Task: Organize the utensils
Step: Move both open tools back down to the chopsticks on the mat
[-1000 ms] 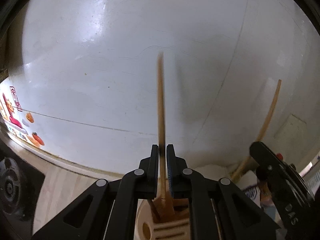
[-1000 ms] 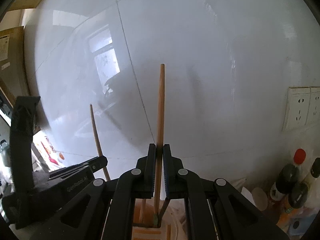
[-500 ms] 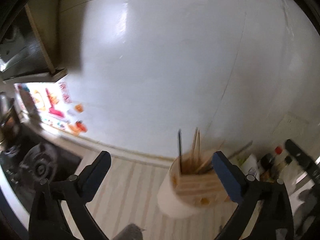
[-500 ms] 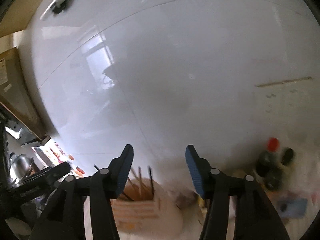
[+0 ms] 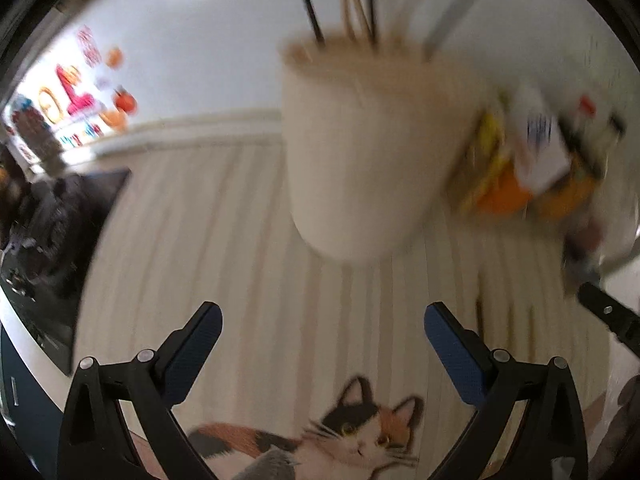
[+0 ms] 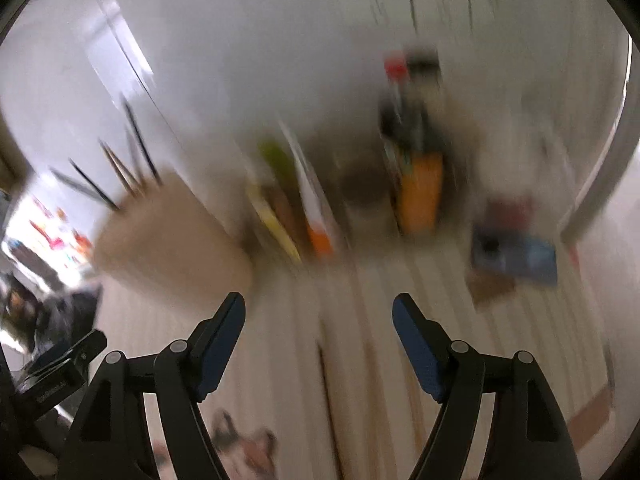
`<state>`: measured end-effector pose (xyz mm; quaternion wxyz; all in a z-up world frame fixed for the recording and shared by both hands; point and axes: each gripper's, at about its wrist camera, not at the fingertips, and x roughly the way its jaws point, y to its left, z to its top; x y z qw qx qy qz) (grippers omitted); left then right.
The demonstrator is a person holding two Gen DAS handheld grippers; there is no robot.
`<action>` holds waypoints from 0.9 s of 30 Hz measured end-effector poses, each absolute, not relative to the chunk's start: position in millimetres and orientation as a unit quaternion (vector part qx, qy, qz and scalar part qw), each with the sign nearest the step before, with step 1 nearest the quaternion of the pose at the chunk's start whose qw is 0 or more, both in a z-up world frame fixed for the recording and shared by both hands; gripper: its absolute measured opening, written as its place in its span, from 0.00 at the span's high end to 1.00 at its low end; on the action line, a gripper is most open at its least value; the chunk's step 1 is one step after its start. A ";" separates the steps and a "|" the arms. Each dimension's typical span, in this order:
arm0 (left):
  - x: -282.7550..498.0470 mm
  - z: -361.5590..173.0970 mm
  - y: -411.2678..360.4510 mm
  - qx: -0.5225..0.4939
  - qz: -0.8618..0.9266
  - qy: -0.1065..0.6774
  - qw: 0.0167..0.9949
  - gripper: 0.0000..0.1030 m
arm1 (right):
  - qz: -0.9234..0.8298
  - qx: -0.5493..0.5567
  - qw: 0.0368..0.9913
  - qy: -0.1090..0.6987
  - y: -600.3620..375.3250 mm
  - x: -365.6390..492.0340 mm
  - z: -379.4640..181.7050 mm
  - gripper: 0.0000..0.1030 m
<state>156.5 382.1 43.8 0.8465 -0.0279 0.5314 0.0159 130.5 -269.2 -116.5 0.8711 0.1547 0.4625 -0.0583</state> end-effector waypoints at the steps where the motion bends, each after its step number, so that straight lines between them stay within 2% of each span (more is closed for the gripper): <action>1: 155.4 33.6 376.4 -0.025 0.014 0.542 0.840 0.00 | -0.059 0.156 0.861 0.480 -272.2 132.7 -128.3 0.26; 5: 153.8 -6.4 355.2 0.000 0.011 0.583 0.813 0.00 | -0.058 0.159 0.810 0.561 -274.3 128.5 -196.7 0.42; 9: 150.0 -31.2 348.2 0.019 0.020 0.608 0.794 0.00 | -0.035 0.181 0.779 0.599 -275.5 120.7 -239.7 0.47; 12: 147.2 -40.4 351.8 0.021 0.029 0.617 0.786 0.00 | -0.008 0.181 0.768 0.614 -265.8 117.9 -264.5 0.56; 13: 147.6 -43.5 353.0 0.021 0.032 0.619 0.785 0.00 | -0.003 0.178 0.765 0.619 -261.9 118.3 -269.9 0.62; 15: 146.5 -46.6 358.1 0.020 0.040 0.621 0.782 0.00 | 0.003 0.167 0.756 0.633 -251.8 123.3 -277.7 0.80; 16: 146.6 -48.0 359.6 0.019 0.043 0.622 0.781 0.00 | 0.010 0.165 0.752 0.638 -247.0 125.5 -281.2 0.94; 20: 145.7 -51.2 361.6 0.016 0.050 0.624 0.780 0.00 | 0.010 0.168 0.755 0.634 -247.0 123.7 -284.4 1.00; 27: 146.8 -50.9 329.0 0.031 0.018 0.624 0.780 0.00 | -0.018 0.184 0.740 0.646 -279.4 110.2 -290.9 1.00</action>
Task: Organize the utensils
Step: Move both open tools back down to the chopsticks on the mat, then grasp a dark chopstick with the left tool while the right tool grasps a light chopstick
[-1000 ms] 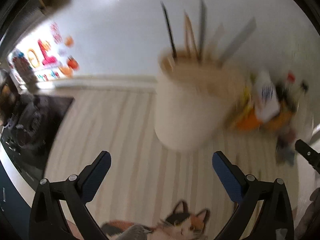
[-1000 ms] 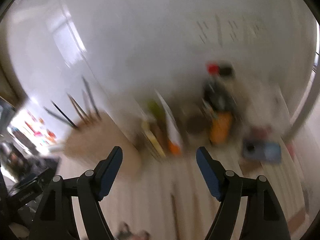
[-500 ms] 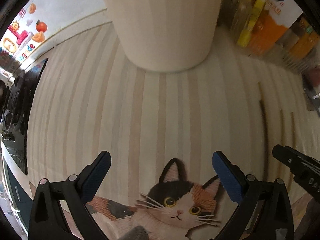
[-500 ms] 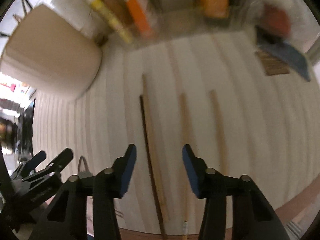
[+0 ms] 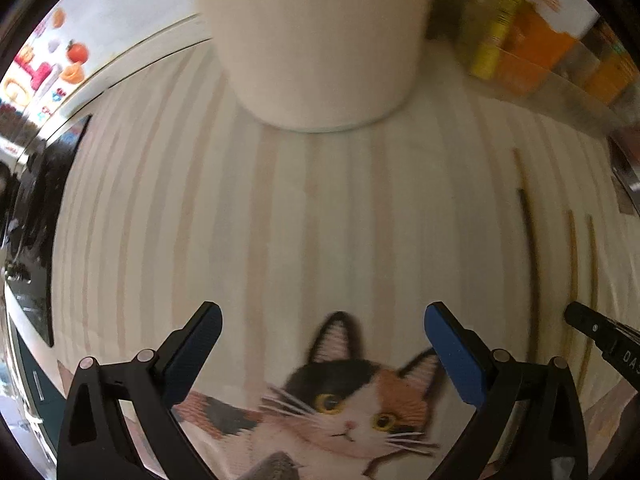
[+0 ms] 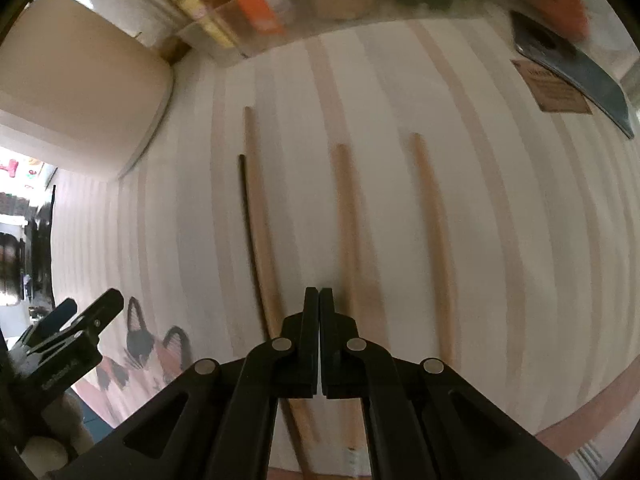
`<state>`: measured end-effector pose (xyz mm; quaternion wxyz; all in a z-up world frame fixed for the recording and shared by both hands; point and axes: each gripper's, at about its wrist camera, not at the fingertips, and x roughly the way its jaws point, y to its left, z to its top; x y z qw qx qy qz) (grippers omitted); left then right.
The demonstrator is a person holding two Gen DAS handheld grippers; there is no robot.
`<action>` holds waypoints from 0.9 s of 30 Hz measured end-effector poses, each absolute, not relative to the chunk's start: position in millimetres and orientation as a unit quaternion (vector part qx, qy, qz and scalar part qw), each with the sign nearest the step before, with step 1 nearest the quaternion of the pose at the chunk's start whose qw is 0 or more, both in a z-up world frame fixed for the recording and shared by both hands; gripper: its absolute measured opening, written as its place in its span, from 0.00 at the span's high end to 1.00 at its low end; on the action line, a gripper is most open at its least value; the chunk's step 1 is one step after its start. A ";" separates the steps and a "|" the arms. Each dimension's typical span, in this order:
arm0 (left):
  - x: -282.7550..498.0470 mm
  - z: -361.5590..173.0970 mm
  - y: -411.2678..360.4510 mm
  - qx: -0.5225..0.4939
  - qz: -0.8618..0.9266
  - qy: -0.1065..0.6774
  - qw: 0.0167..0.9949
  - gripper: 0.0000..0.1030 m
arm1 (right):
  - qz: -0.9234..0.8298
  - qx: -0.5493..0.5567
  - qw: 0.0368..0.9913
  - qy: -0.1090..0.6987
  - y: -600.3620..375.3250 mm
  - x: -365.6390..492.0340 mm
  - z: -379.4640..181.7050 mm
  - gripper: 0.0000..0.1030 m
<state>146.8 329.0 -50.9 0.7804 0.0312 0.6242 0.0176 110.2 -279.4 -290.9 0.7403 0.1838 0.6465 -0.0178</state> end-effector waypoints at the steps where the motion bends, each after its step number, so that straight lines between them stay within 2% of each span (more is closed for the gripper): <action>1: 145.8 -51.2 321.5 0.035 0.012 0.626 0.779 0.00 | -0.019 0.187 0.739 0.647 -282.9 108.2 -291.3 1.00; 5: 144.3 -50.3 291.7 0.047 -0.016 0.626 0.778 0.00 | -0.018 0.216 0.735 0.642 -305.4 95.5 -290.9 0.97; 8: 144.0 -52.7 263.6 0.051 -0.049 0.632 0.772 0.00 | -0.027 0.246 0.744 0.621 -326.7 88.4 -277.0 0.88; 11: 142.0 -57.0 241.9 0.061 -0.068 0.636 0.766 0.00 | -0.050 0.268 0.751 0.601 -349.9 75.7 -267.7 0.87; 17: 133.9 -70.7 199.7 0.143 -0.068 0.620 0.769 0.00 | -0.092 0.285 0.754 0.585 -384.4 50.6 -261.8 0.87; 22: 126.5 -70.5 219.6 0.158 -0.053 0.611 0.774 0.00 | -0.110 0.294 0.752 0.579 -396.6 39.6 -261.5 0.87; 27: 126.0 -64.3 286.4 0.110 -0.005 0.630 0.769 0.00 | -0.114 0.282 0.751 0.586 -389.3 36.9 -255.5 0.87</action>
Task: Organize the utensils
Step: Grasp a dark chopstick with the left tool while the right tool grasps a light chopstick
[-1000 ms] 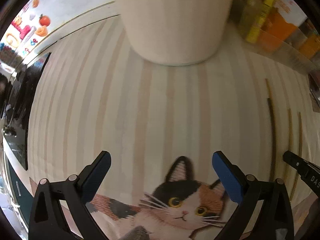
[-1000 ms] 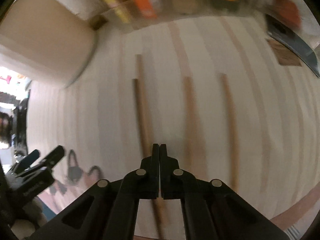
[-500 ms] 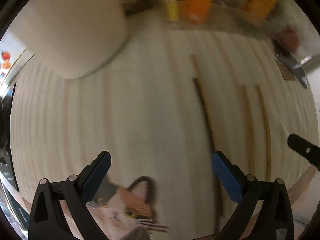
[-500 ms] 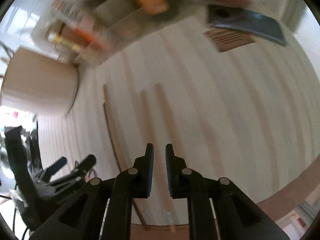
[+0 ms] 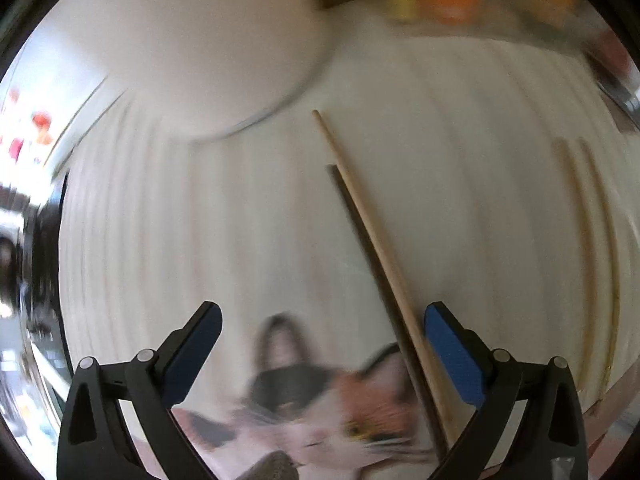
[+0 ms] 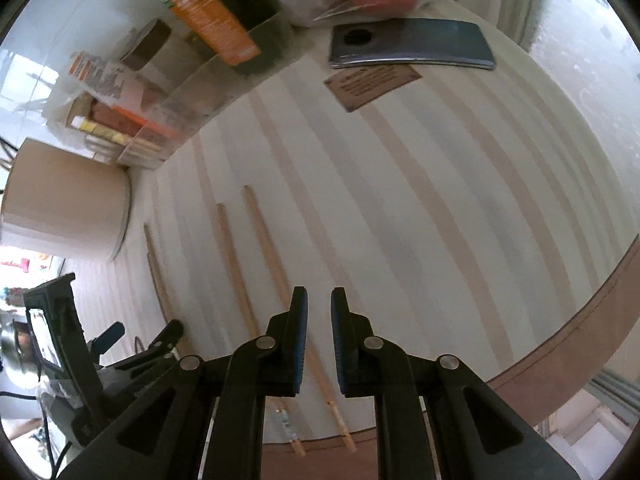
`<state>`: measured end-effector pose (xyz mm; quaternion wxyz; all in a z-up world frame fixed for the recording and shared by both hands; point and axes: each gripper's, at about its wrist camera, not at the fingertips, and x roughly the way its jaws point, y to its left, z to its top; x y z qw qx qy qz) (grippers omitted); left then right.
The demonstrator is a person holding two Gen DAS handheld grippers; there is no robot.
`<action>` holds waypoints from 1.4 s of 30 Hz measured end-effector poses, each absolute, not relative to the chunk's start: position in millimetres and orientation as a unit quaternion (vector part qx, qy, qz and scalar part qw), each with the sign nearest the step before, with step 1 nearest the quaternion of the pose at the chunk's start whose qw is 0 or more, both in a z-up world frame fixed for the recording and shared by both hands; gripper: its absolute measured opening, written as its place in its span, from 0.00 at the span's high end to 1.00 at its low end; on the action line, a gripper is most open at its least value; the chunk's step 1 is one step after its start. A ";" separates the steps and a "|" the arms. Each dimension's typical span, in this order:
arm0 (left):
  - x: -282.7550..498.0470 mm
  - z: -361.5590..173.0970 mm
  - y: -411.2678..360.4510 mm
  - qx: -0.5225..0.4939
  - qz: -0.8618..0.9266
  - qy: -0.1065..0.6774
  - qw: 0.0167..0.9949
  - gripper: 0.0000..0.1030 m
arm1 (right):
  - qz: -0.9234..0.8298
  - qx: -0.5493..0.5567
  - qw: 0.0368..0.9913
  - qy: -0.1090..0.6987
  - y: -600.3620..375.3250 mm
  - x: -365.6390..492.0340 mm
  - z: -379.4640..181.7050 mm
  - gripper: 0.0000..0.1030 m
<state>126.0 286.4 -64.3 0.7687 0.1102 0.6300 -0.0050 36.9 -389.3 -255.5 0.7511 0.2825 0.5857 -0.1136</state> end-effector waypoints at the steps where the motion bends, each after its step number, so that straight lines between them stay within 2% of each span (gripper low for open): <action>1: 124.8 -56.8 302.0 0.083 0.001 0.628 0.774 0.00 | -0.106 0.280 0.752 0.587 -382.1 39.6 -255.1 0.87; 7: 114.1 -31.1 380.7 0.032 0.083 0.605 0.791 0.00 | -0.026 0.248 0.750 0.613 -314.9 64.9 -264.7 0.87; 18: 105.8 -77.4 465.8 -0.005 0.176 0.630 0.757 0.00 | 0.114 0.138 0.727 0.663 -157.2 100.6 -288.4 0.87; 23: 109.6 -86.0 465.9 0.002 0.186 0.630 0.754 0.00 | 0.092 0.031 0.741 0.665 -117.0 107.8 -298.3 0.87; 26: 108.0 -87.7 465.9 0.005 0.183 0.630 0.754 0.00 | 0.070 -0.014 0.737 0.672 -109.0 107.4 -299.1 0.93; 28: 107.8 -82.8 459.7 0.006 0.175 0.629 0.758 0.00 | 0.053 -0.033 0.740 0.670 -108.9 105.7 -294.6 0.93; 38: 121.6 -68.3 364.3 -0.008 0.035 0.639 0.769 0.00 | -0.030 0.038 0.719 0.693 -194.5 84.2 -275.2 0.93; 40: 123.7 -70.6 348.0 -0.008 0.007 0.646 0.763 0.06 | -0.040 0.055 0.716 0.694 -207.5 82.8 -270.8 0.93; 42: 124.4 -73.7 331.6 -0.003 -0.019 0.653 0.757 0.20 | -0.043 0.077 0.715 0.693 -216.0 82.3 -267.1 0.93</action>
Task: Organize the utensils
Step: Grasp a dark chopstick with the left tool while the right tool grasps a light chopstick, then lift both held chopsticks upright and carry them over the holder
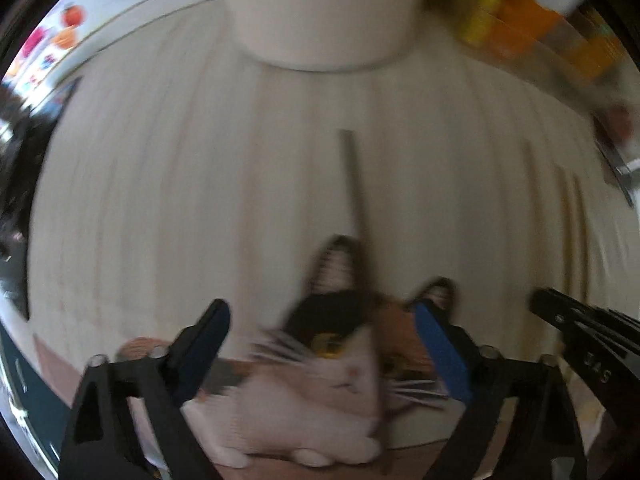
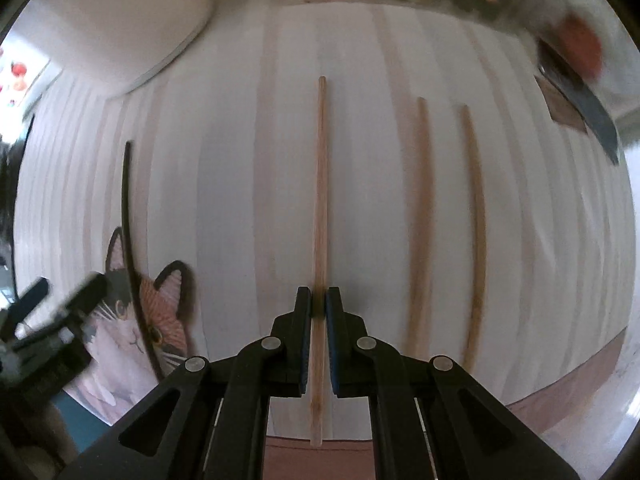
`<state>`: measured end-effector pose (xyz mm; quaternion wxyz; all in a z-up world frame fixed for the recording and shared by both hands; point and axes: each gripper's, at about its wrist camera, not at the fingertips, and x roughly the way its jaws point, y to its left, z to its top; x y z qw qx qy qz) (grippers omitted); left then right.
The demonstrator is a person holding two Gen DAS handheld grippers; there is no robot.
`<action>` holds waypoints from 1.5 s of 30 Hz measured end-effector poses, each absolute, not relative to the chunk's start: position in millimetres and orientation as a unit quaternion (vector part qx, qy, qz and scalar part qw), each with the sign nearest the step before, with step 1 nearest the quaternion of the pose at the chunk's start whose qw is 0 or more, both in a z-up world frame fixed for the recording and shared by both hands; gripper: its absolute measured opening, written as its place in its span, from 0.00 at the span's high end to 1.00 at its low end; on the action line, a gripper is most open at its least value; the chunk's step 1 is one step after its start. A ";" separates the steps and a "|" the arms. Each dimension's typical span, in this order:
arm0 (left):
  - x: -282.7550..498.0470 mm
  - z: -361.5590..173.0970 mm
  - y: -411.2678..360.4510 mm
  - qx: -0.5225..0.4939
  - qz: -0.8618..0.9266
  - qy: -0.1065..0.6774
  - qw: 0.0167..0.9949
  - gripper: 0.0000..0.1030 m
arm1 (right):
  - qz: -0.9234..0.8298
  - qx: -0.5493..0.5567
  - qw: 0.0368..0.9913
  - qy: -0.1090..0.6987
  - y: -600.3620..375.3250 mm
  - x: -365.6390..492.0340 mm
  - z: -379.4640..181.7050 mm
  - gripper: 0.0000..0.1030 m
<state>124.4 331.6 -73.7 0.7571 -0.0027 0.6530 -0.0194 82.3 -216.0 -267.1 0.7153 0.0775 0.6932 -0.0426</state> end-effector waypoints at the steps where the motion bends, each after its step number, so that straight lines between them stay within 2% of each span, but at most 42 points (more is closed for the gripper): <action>1: 124.2 -75.9 325.1 0.005 -0.024 0.655 0.755 0.24 | -0.042 0.087 0.715 0.692 -220.2 81.1 -265.7 0.93; 3: 123.9 -81.2 317.0 0.016 -0.031 0.659 0.752 0.42 | -0.043 0.104 0.717 0.688 -224.1 81.0 -262.1 0.94; 4: 123.6 -82.3 313.9 0.018 -0.034 0.657 0.753 0.45 | -0.045 0.110 0.719 0.685 -232.2 79.6 -259.5 0.94; 8: 125.0 -78.4 304.8 0.042 -0.052 0.638 0.767 0.94 | -0.048 0.119 0.722 0.679 -251.6 63.4 -253.2 0.94; 12: 133.9 -78.1 312.7 0.073 -0.039 0.631 0.772 0.96 | -0.053 0.113 0.722 0.680 -259.8 49.2 -252.0 0.93; 21: 145.9 -78.8 345.9 0.034 -0.022 0.645 0.763 0.96 | -0.031 0.070 0.692 0.718 -217.1 51.5 -259.7 0.92; 28: 150.1 -77.1 369.0 0.023 -0.029 0.648 0.761 0.94 | -0.046 0.043 0.694 0.717 -218.2 81.4 -259.3 0.85; 32: 157.4 -77.0 374.4 0.020 -0.031 0.650 0.759 0.94 | -0.047 0.025 0.699 0.714 -212.6 93.7 -257.6 0.85; 34: 163.9 -73.8 373.0 0.024 -0.031 0.651 0.758 0.94 | -0.051 0.024 0.702 0.710 -209.8 98.6 -256.7 0.92; 45: 172.2 -78.3 360.2 0.024 -0.024 0.650 0.759 0.94 | -0.021 -0.003 0.690 0.724 -171.8 124.7 -253.2 0.92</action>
